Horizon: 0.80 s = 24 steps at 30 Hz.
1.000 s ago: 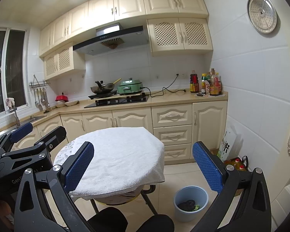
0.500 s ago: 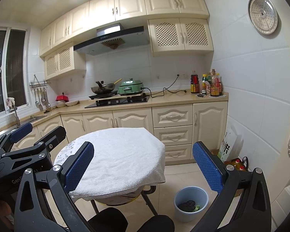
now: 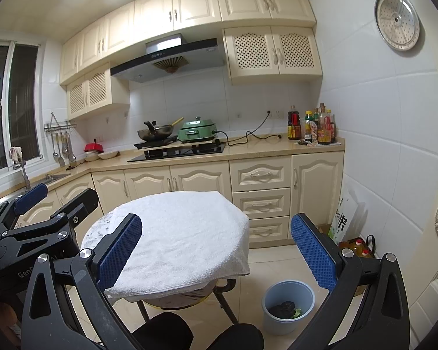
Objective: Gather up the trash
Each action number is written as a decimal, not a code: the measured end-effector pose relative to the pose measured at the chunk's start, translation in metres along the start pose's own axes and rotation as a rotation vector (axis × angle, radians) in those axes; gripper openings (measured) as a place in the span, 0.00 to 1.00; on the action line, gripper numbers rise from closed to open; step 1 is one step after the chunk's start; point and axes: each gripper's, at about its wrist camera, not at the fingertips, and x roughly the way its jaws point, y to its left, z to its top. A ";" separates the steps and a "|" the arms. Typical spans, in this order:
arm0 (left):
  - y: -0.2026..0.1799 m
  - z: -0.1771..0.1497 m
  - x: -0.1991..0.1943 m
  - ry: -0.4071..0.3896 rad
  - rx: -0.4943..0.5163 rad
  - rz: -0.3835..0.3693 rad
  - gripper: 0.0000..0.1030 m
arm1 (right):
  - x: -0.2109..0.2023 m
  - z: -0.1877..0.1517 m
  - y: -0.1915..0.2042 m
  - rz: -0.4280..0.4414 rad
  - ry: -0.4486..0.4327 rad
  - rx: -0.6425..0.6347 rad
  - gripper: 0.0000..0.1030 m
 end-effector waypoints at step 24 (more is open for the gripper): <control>0.004 -0.002 0.006 0.018 -0.002 -0.004 0.99 | 0.004 -0.005 0.002 0.002 0.010 0.002 1.00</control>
